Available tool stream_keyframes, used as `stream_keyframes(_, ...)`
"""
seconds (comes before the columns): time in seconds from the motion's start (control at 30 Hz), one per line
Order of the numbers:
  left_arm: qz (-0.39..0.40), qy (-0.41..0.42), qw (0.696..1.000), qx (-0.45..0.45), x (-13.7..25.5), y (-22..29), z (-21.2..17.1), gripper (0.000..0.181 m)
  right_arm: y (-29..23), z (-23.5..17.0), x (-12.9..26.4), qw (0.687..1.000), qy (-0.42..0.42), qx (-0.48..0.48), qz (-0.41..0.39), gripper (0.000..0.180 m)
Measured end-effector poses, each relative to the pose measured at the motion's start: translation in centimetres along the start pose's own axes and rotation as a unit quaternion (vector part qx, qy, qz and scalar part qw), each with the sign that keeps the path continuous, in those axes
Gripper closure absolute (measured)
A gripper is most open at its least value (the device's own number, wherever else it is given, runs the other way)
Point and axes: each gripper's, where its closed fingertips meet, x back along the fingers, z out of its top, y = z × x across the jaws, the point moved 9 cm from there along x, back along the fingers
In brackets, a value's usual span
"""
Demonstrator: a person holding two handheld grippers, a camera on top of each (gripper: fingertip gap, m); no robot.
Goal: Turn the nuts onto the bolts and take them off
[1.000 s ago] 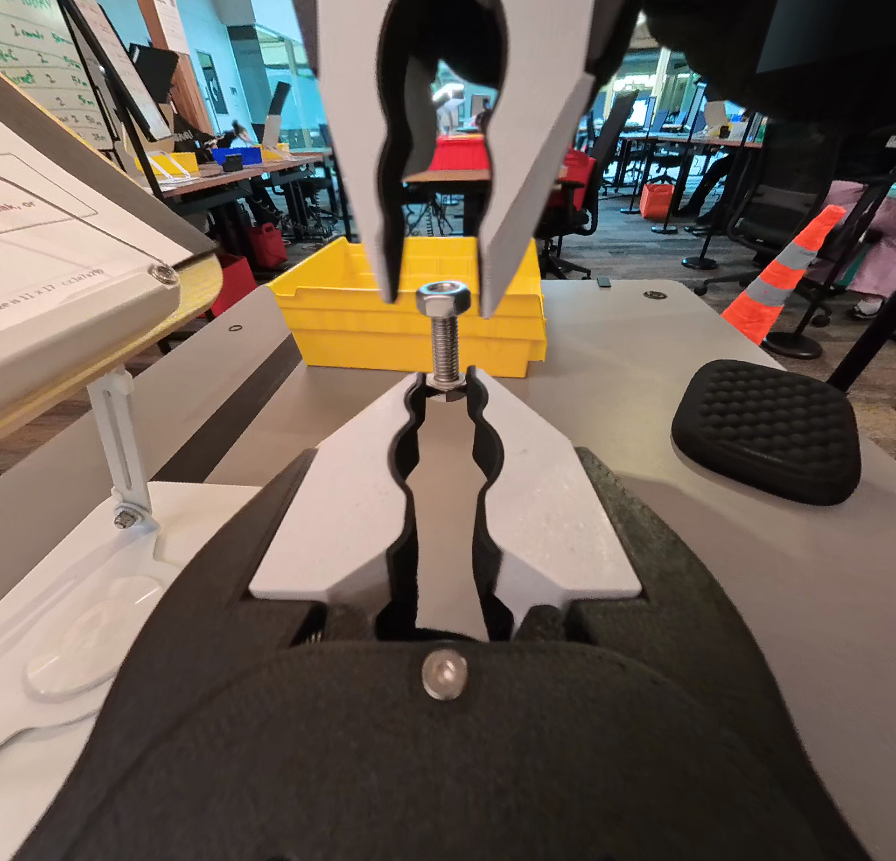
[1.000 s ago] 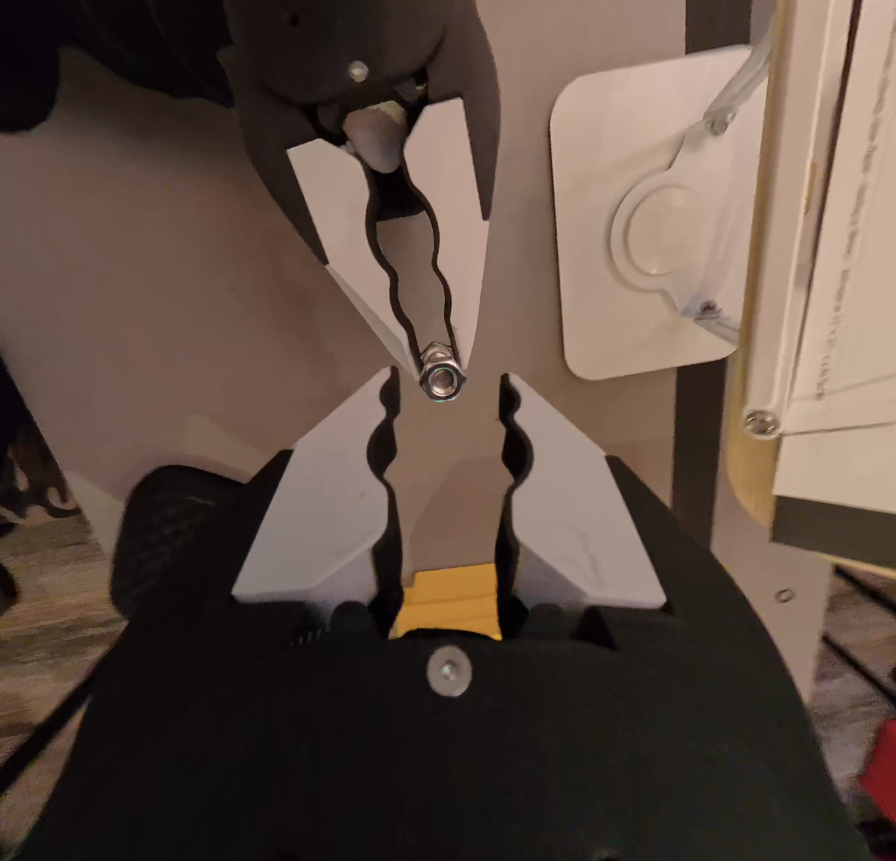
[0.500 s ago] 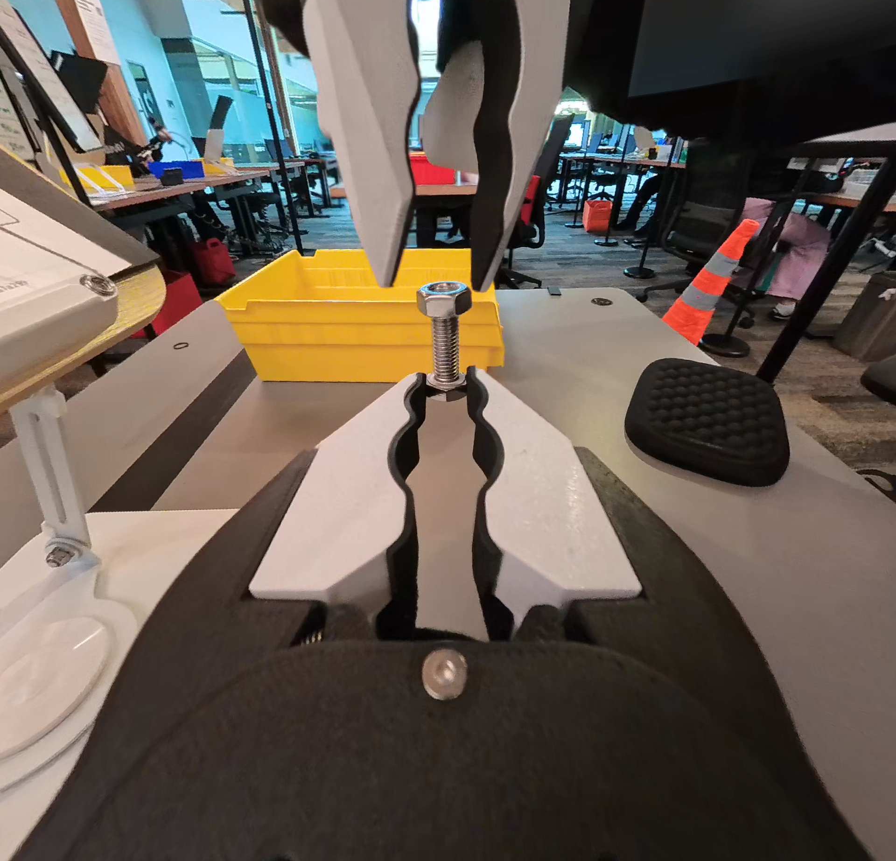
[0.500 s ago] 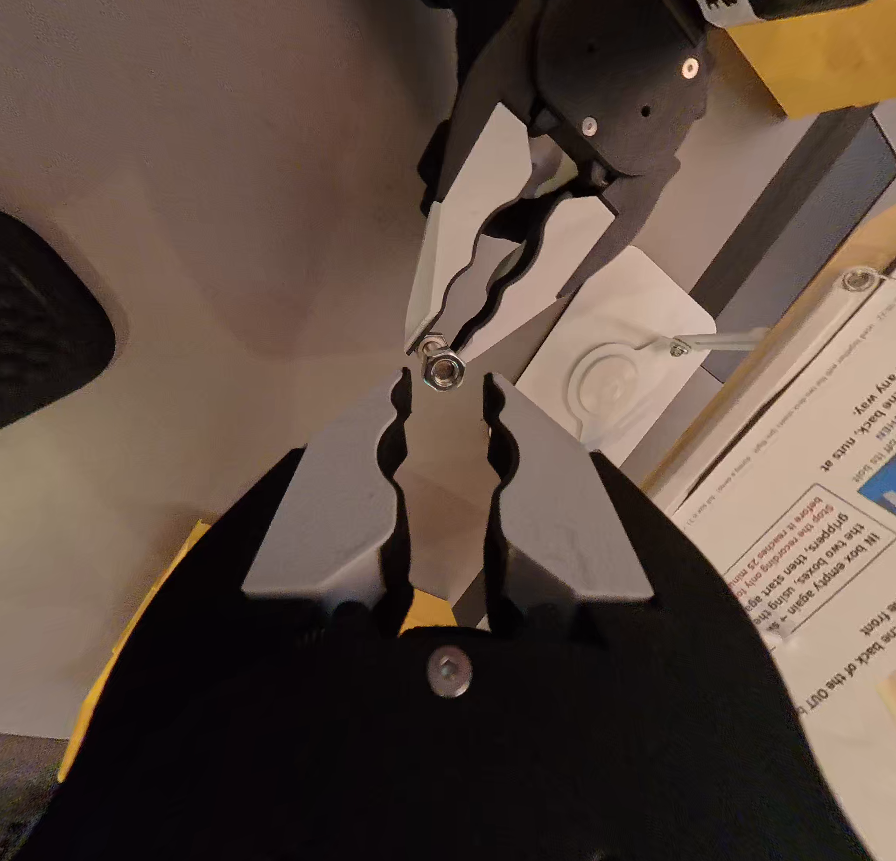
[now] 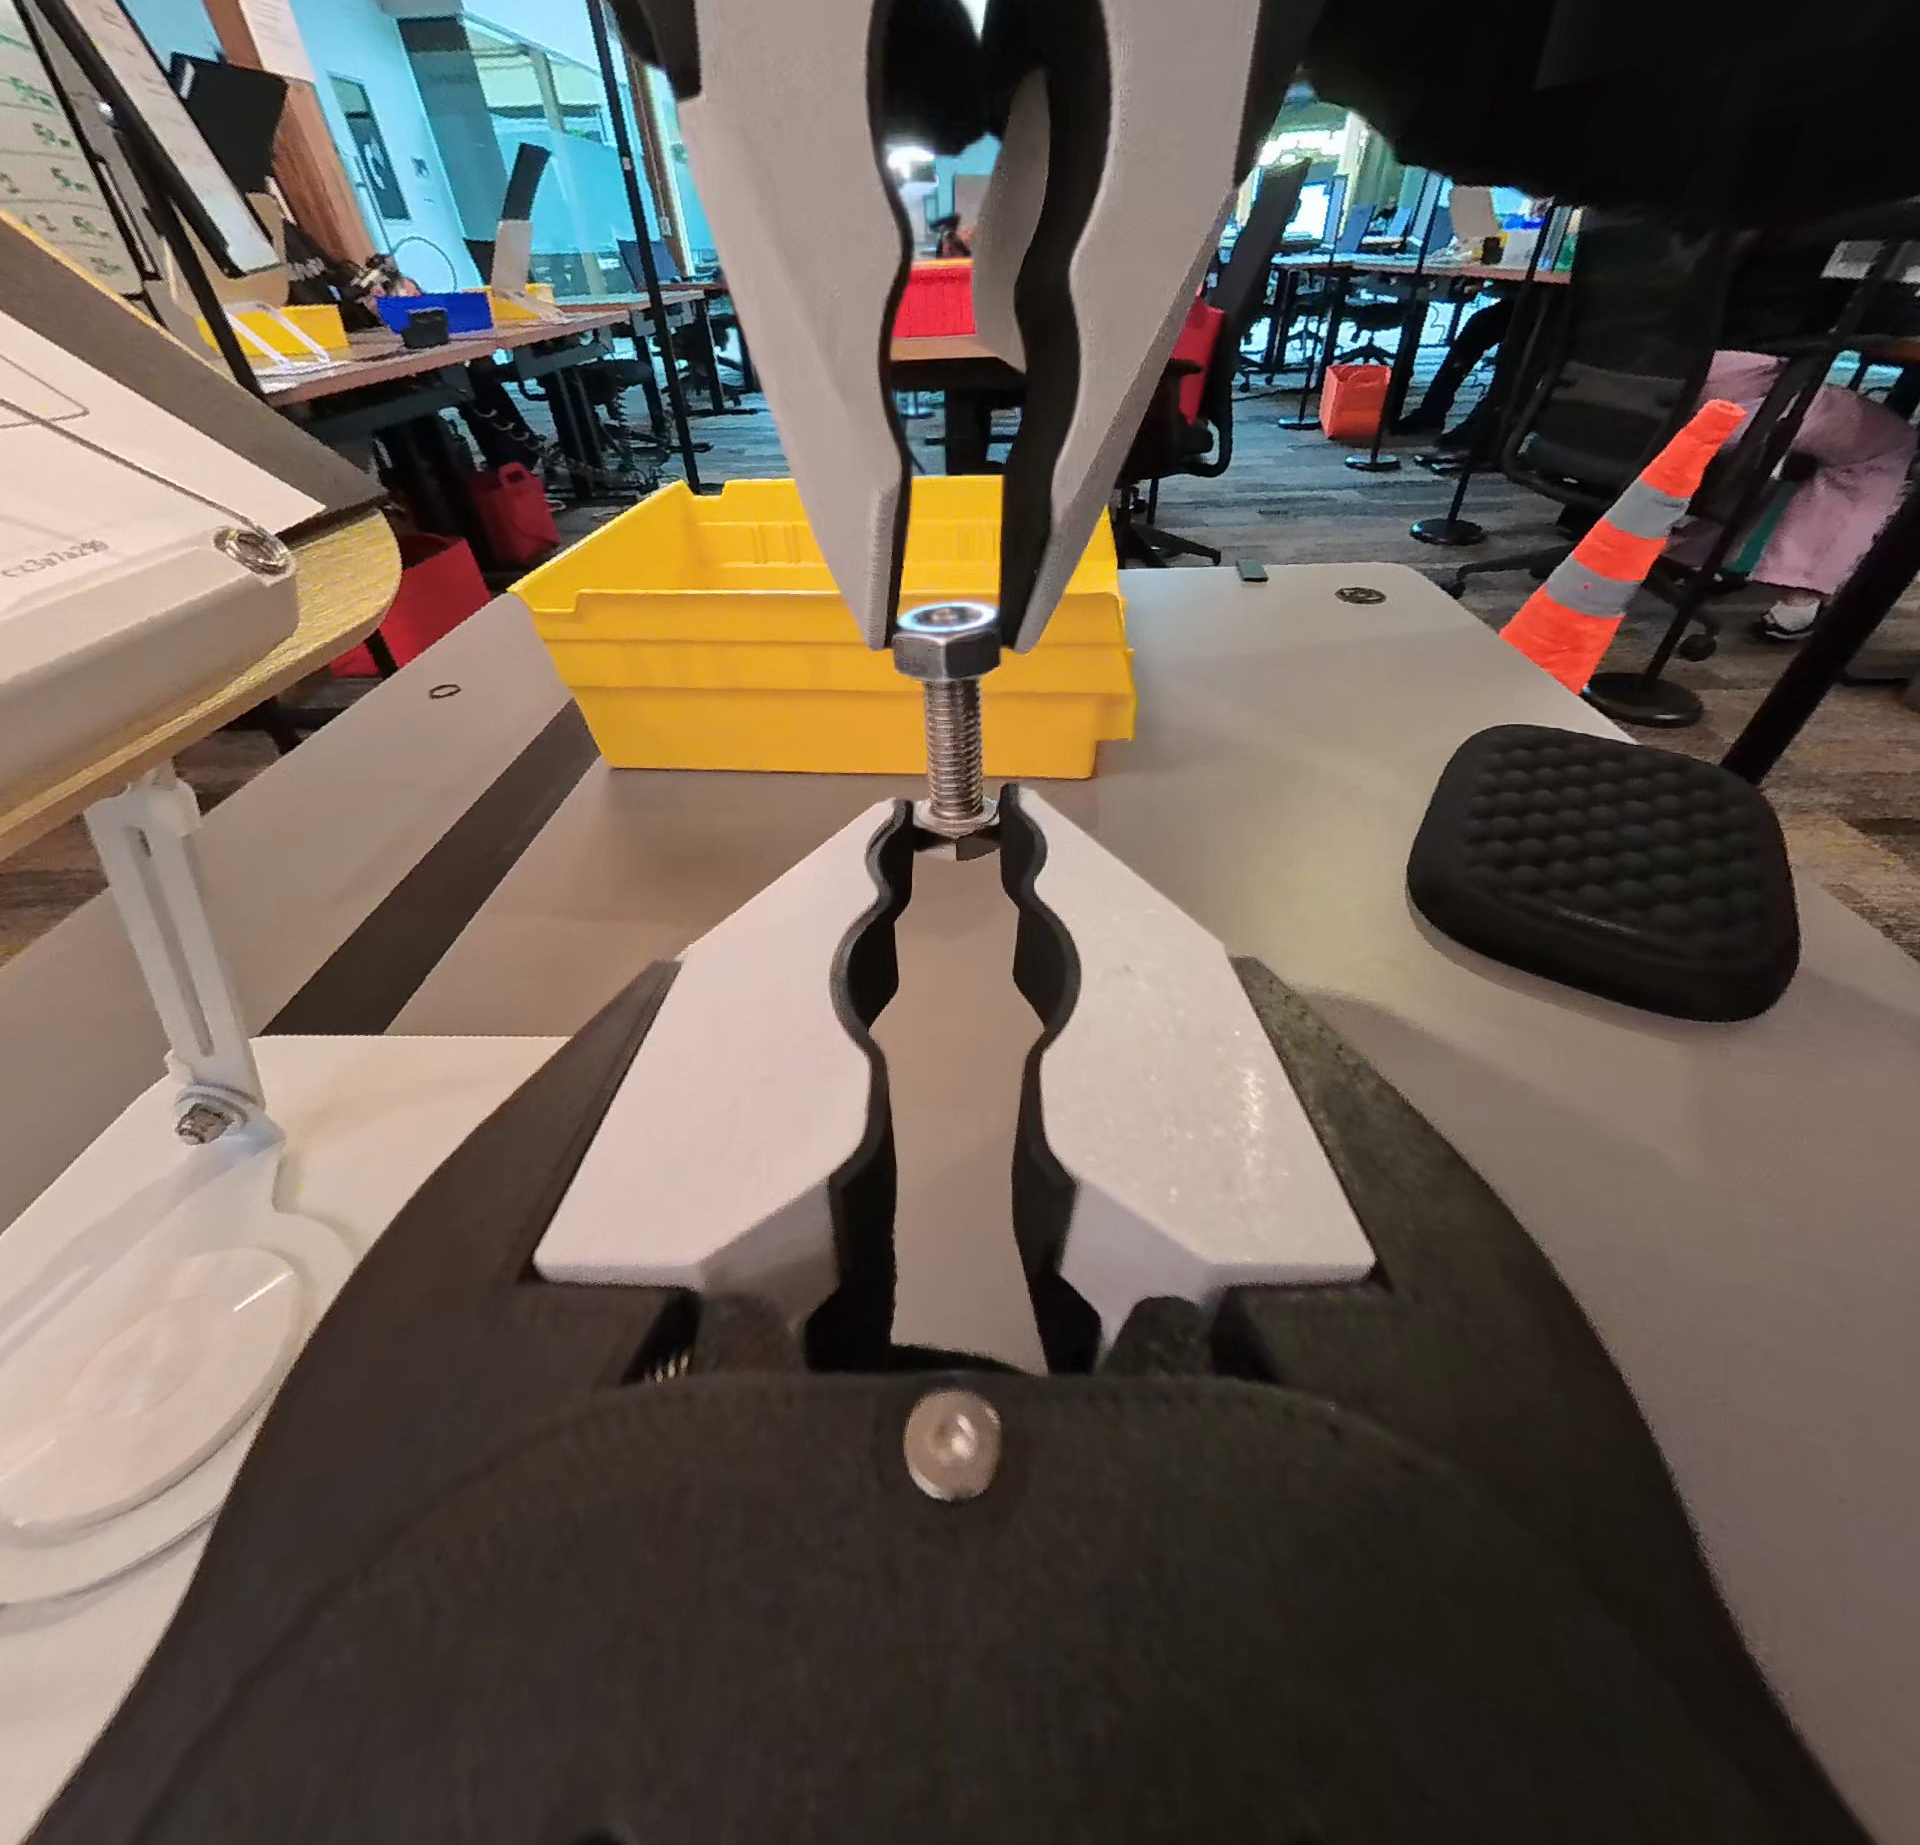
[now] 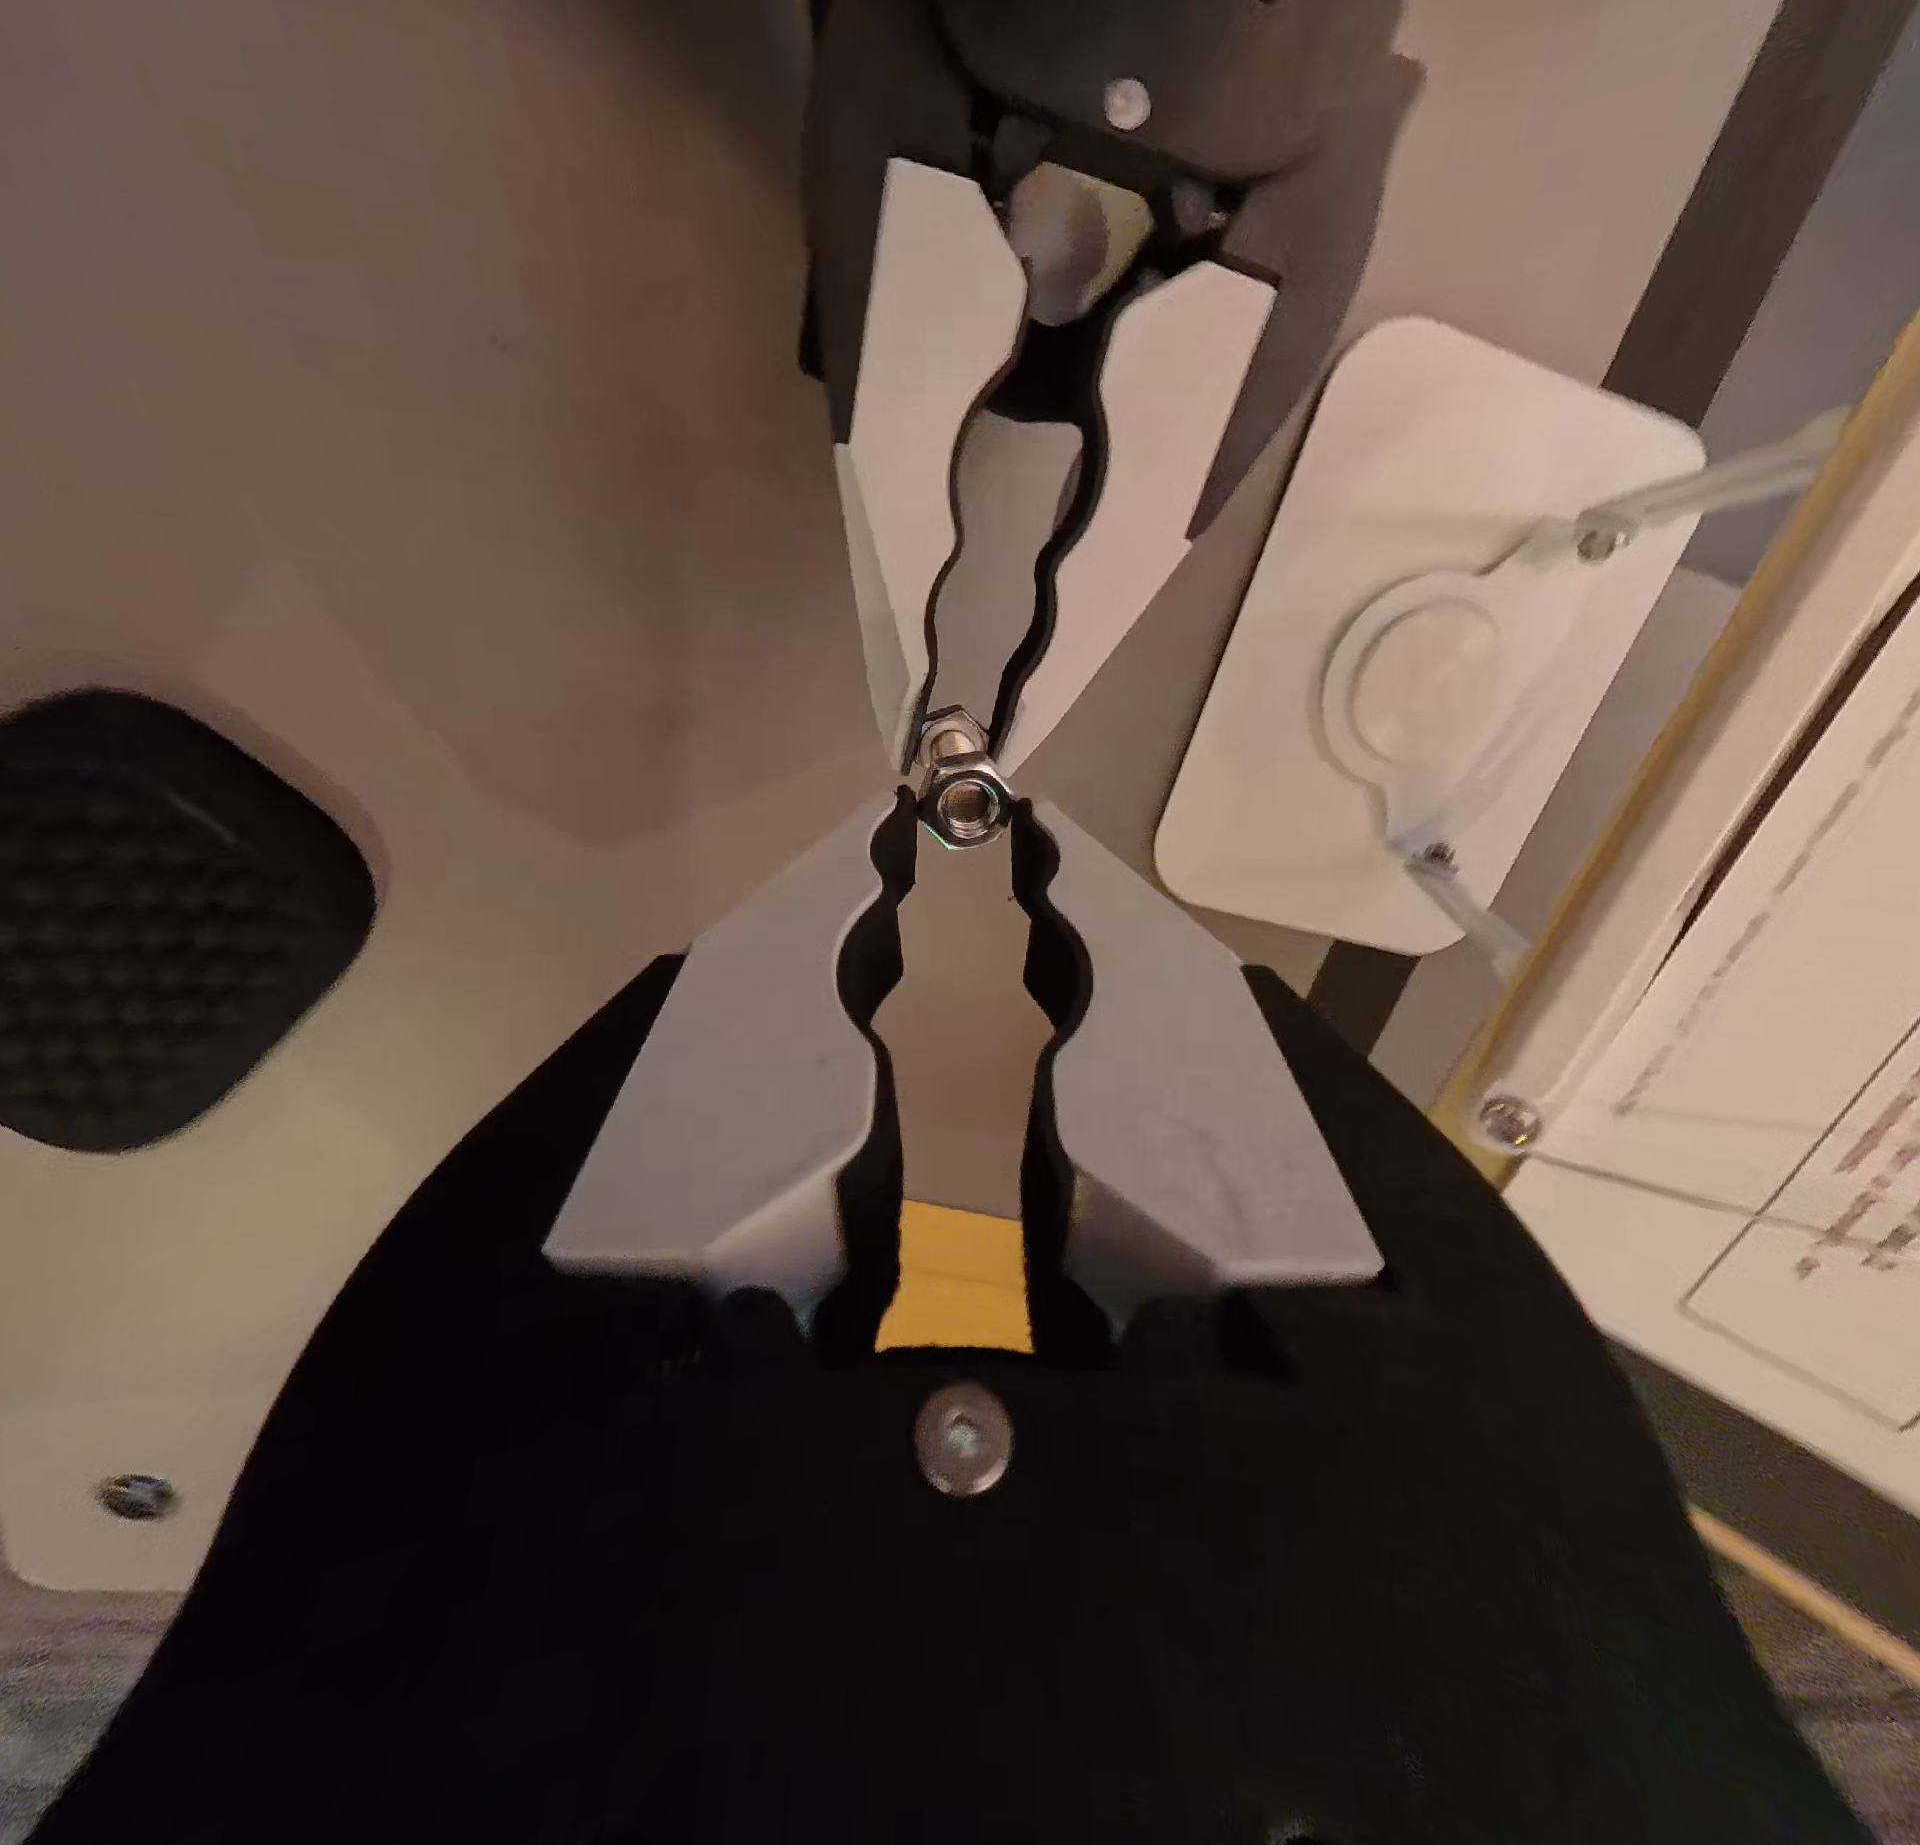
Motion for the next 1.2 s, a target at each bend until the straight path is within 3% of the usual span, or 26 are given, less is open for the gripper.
stream_keyframes(0.23,0.033,-0.007,0.999,0.002,-0.1,-0.6,-0.4,0.166,1.0,-0.9,-0.6,0.964,0.029,-0.266,0.007,0.160)
stream_keyframes(0.33,0.036,-0.013,0.999,0.001,-0.1,-0.6,-0.7,0.166,1.0,-1.3,-0.9,0.951,0.044,-0.307,0.011,0.149)
stream_keyframes(0.43,0.034,-0.009,0.999,0.001,-0.1,-0.6,-0.6,0.166,1.0,-1.4,-0.6,0.957,0.042,-0.288,0.000,0.138)
stream_keyframes(0.53,0.032,-0.007,0.999,0.002,-0.1,-0.6,-0.6,0.166,1.0,-1.0,0.6,0.977,0.038,-0.208,-0.025,0.132)
stream_keyframes(0.67,0.026,-0.002,1.000,0.003,0.0,-0.6,-0.5,0.166,0.7,-0.3,1.2,0.998,0.027,-0.051,-0.032,0.136)
stream_keyframes(0.83,0.021,0.003,1.000,0.002,0.0,-0.5,-0.4,0.166,0.2,0.2,0.5,0.996,0.025,0.085,-0.023,0.147)
stream_keyframes(1.03,0.021,0.004,1.000,0.001,0.1,-0.5,-0.3,0.166,0.5,0.0,-0.1,0.994,0.016,0.109,-0.017,0.165)
stream_keyframes(1.2,0.023,0.004,1.000,-0.002,0.1,-0.4,-0.3,0.166,0.6,-0.1,-0.1,0.998,0.019,0.062,-0.009,0.165)
